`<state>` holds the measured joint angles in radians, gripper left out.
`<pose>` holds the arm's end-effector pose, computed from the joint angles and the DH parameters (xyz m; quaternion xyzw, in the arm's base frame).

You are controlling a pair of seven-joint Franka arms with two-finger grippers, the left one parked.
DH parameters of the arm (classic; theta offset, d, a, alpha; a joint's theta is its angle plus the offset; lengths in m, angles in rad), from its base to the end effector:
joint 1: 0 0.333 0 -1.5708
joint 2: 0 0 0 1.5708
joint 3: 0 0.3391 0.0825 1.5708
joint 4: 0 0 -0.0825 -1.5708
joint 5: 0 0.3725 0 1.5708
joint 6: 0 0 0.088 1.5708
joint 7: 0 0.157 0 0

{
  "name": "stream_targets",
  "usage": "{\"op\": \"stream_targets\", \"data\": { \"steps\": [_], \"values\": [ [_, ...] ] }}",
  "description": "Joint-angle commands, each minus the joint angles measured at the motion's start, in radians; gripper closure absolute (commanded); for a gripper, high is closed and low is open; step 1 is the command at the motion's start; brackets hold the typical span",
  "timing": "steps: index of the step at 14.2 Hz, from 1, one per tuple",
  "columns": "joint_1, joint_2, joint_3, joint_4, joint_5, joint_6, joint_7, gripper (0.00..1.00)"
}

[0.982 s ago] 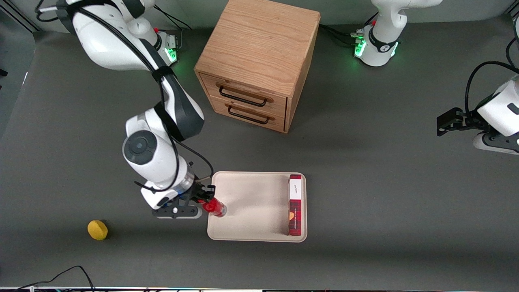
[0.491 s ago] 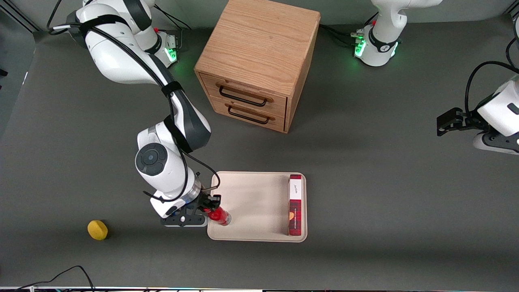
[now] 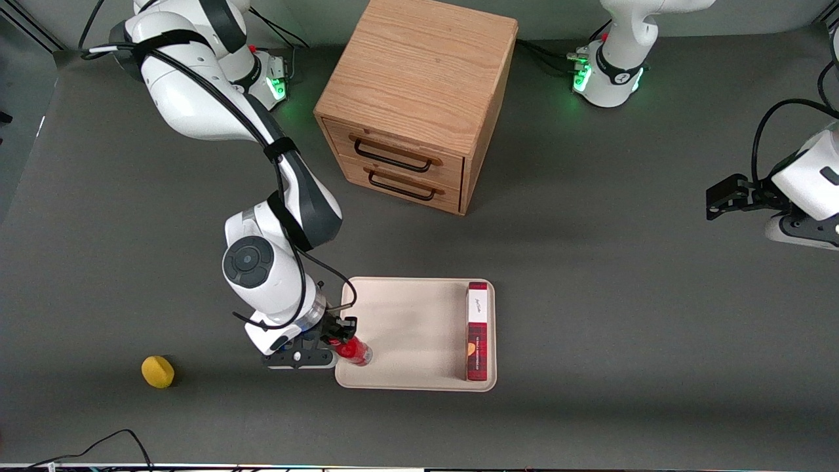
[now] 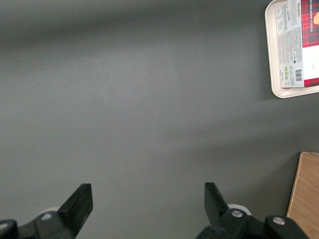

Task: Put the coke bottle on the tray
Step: 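Lower the bottle onto the white tray and open the right gripper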

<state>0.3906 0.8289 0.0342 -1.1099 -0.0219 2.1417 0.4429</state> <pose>0.7337 0.3208 0.3084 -0.9948 0.0108 -0.0912 0.0447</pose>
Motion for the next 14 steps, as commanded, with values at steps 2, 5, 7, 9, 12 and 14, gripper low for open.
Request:
{"op": "stream_targets", "data": {
  "steps": [2, 5, 7, 9, 12, 14],
  "values": [
    [0.002, 0.019, -0.005, 0.041, -0.007, 0.003, -0.018, 0.38],
    [-0.001, 0.018, -0.005, 0.042, -0.007, 0.001, -0.013, 0.16],
    [-0.004, 0.006, -0.005, 0.042, -0.007, -0.006, -0.009, 0.09],
    [-0.004, -0.02, -0.005, 0.042, 0.002, -0.016, -0.007, 0.08],
    [-0.024, -0.094, -0.002, 0.041, 0.008, -0.133, -0.006, 0.08],
    [-0.056, -0.149, 0.001, 0.032, 0.011, -0.233, -0.012, 0.06]
  ]
}}
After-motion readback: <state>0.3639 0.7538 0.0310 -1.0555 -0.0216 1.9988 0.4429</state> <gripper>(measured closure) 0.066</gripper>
